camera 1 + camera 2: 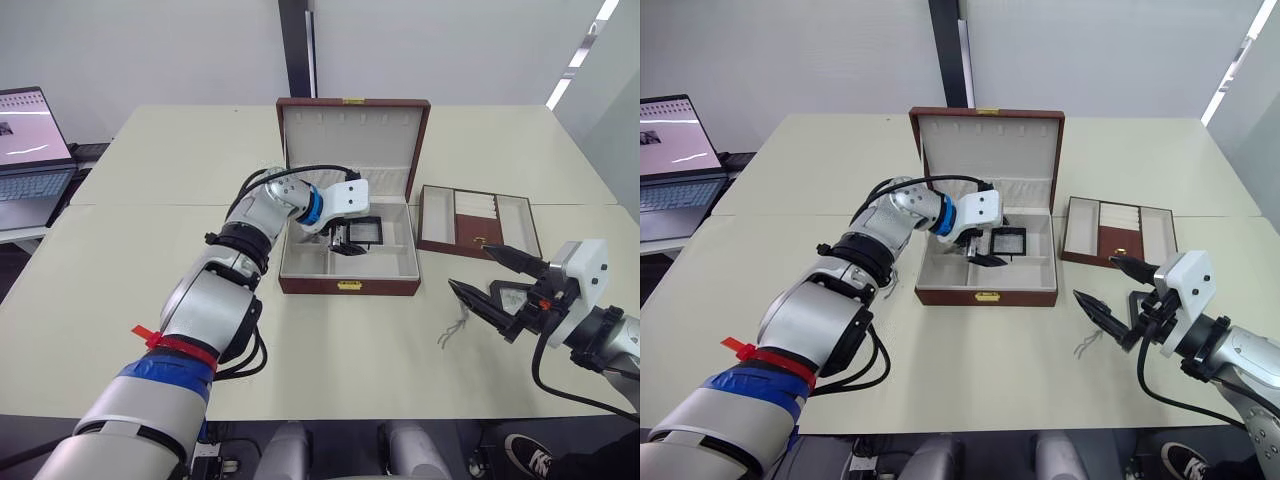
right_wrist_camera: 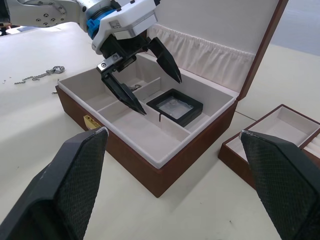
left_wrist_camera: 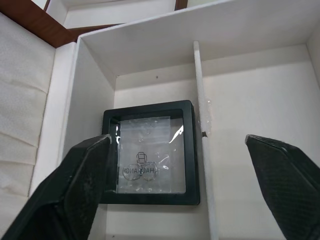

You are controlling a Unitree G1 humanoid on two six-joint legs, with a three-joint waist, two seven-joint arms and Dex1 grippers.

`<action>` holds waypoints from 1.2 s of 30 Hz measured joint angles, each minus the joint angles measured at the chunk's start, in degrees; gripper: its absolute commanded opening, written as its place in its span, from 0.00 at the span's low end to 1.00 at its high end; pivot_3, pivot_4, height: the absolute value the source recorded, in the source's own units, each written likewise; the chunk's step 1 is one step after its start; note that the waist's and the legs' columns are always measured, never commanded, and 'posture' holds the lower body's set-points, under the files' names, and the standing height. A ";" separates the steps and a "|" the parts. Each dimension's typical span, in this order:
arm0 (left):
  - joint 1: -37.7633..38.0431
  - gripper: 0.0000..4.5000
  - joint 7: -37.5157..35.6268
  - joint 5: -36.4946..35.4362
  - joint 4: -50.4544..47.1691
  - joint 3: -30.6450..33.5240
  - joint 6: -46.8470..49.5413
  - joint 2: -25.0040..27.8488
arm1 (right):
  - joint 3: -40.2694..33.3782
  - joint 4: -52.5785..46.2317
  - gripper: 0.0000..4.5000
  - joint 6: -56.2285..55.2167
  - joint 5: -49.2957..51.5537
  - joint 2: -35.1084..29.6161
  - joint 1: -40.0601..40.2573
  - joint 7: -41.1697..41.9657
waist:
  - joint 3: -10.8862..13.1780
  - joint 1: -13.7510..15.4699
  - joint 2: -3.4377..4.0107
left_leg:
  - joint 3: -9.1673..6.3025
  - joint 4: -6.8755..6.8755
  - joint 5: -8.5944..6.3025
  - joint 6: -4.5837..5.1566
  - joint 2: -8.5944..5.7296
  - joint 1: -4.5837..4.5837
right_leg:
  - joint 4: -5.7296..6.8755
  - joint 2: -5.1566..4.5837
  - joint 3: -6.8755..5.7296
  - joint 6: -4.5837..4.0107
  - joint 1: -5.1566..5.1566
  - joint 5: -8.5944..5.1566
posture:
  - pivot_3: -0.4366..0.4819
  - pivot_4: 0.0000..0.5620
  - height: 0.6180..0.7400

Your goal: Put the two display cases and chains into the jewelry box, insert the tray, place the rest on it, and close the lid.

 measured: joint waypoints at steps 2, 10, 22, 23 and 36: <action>0.02 1.00 -1.52 -1.44 -0.34 1.08 0.89 0.05 | 0.00 0.06 1.00 -0.02 0.00 -0.02 -0.08 0.27 | 0.00 0.00 0.00 | 0.00 0.01 0.00 0.00 0.00 0.00 | 0.01 0.00 0.00 0.00 0.00 0.00 | 0.48 0.27 1.00; 6.43 1.00 -13.03 -13.70 -19.25 9.18 14.87 6.51 | -2.23 2.29 1.00 -0.53 0.03 -0.28 0.46 3.22 | -0.02 -0.97 0.03 | -0.02 0.00 0.01 -0.01 0.06 0.06 | 0.15 0.01 0.02 -0.01 -0.02 -0.01 | 0.48 0.27 1.00; 33.92 1.00 -7.26 -29.20 -58.97 25.28 48.86 28.74 | -6.43 19.97 1.00 -6.22 -3.96 -0.52 1.82 10.75 | -0.03 -1.20 0.06 | 0.00 0.03 0.01 -0.01 0.09 0.14 | 0.25 0.00 0.09 -0.02 -0.03 -0.01 | 0.48 0.27 1.00; 36.38 1.00 -5.87 -29.85 -60.42 27.17 49.99 29.83 | -6.59 21.86 1.00 -6.97 -4.58 -0.52 1.62 11.34 | -0.04 -1.16 0.07 | 0.02 0.02 0.01 -0.01 0.09 0.15 | 0.23 -0.01 0.10 -0.02 -0.02 -0.01 | 0.48 0.27 1.00; 61.29 1.00 21.13 -31.51 -66.08 49.29 46.73 25.61 | -7.72 45.64 1.00 -19.00 -13.09 2.32 -4.66 9.58 | -0.06 -0.24 0.09 | 0.14 -0.02 0.01 -0.01 0.10 0.22 | 0.20 -0.10 0.21 -0.02 -0.01 -0.01 | 0.48 0.27 1.00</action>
